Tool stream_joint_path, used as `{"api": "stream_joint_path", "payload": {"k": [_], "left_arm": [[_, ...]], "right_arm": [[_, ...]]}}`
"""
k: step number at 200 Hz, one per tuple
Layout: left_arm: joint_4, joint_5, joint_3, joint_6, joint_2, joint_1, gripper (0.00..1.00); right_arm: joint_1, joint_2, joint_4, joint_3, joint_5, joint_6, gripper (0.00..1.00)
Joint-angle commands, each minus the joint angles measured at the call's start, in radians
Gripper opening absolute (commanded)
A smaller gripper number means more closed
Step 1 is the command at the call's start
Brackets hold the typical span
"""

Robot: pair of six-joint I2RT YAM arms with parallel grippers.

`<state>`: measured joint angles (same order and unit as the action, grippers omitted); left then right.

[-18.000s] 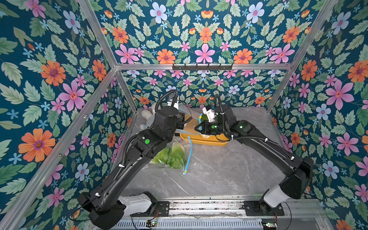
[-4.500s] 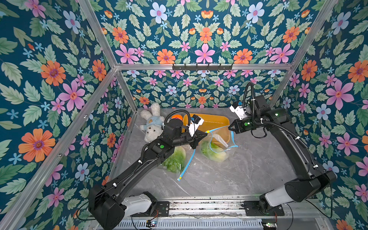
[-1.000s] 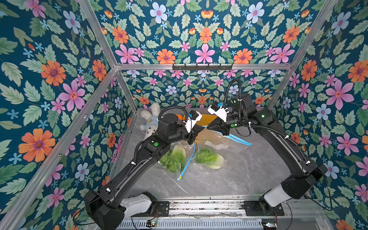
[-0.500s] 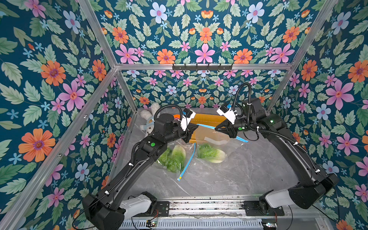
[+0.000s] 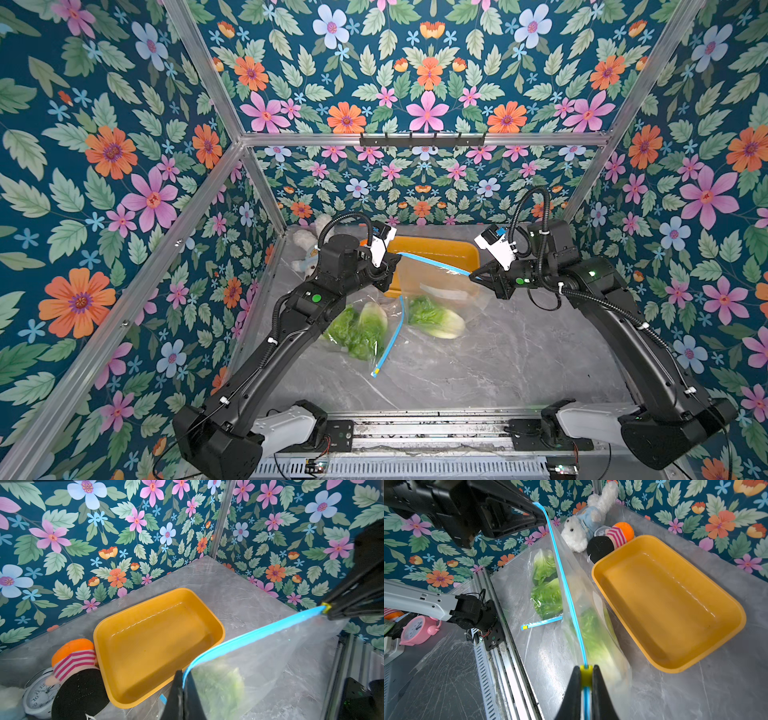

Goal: Put the chinese cabbages into a zipper bag and zip it
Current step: Zip the zipper on the zipper food storage bag.

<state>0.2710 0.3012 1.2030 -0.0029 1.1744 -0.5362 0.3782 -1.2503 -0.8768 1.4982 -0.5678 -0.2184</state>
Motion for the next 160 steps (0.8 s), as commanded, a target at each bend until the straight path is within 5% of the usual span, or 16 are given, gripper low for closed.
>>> {"api": "stream_joint_path", "payload": {"k": [1,160], "left_arm": [[-0.004,-0.103,0.009,-0.032,0.005,0.016,0.00],[-0.005,-0.154,0.024,-0.105,0.033,0.065,0.00]], "right_arm": [[-0.003,0.030,-0.067,-0.018,0.079,0.027,0.07],[-0.004,0.170,-0.142,-0.090,0.232,0.164,0.06]]}}
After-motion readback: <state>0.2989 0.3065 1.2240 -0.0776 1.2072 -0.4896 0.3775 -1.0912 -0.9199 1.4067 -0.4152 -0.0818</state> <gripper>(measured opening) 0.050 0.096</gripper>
